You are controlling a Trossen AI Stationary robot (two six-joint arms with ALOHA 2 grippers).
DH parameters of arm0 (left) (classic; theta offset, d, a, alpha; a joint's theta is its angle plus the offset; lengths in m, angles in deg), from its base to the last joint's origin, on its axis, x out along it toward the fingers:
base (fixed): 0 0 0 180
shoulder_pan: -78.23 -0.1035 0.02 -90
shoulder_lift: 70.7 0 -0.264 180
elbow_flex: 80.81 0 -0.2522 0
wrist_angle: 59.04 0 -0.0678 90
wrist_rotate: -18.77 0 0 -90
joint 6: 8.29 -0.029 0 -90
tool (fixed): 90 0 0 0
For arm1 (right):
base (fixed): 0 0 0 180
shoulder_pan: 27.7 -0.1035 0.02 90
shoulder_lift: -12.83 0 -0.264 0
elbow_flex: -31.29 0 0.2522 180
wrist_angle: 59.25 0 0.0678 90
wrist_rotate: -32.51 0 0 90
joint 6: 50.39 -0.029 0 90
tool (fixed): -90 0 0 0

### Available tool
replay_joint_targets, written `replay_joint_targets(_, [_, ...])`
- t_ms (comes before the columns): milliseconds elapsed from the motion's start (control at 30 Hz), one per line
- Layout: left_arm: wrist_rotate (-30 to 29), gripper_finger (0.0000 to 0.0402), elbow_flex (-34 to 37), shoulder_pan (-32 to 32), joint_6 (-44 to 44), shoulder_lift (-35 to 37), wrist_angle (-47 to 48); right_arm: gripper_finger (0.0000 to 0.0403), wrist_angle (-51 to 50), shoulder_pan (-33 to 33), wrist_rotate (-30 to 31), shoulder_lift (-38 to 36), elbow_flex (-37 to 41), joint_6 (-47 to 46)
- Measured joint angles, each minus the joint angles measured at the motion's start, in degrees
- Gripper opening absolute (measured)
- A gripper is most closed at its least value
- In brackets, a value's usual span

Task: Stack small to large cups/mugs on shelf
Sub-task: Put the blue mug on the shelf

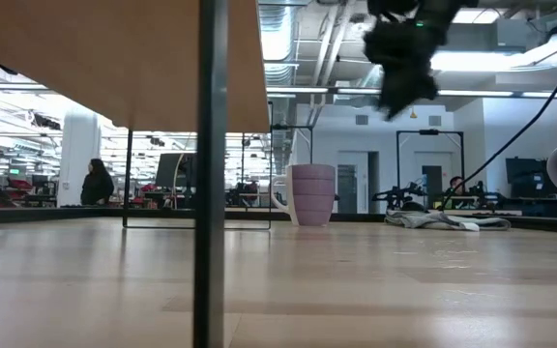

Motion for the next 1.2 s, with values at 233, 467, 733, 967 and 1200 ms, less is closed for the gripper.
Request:
replay_joint_targets(233, [-0.02, 0.0098, 0.00, 0.00, -0.02, 0.00, -0.02, 0.0225, -15.02, -6.38, -10.34, 0.00, 0.00, -11.64])
replay_joint_targets(467, [-0.02, 0.0098, 0.00, 0.00, -0.02, 0.00, -0.03, 0.0225, -18.10, -14.34, -18.18, 0.00, 0.00, -25.18])
replay_joint_targets(733, [-0.02, 0.0098, 0.00, 0.00, -0.02, 0.00, -0.04, 0.0225, -12.96, -25.33, -16.12, 0.00, 0.00, -34.69])
replay_joint_targets(967, [0.00, 0.0098, 0.00, 0.00, 0.44, -0.02, 1.58, 0.0225, -10.02, -33.95, -8.57, 0.00, 0.00, -41.85])
replay_joint_targets(1200, [-0.02, 0.0098, 0.00, -0.02, 0.50, -0.02, 3.39, 0.0225, -10.43, -43.03, -7.43, 0.00, 0.00, -54.82])
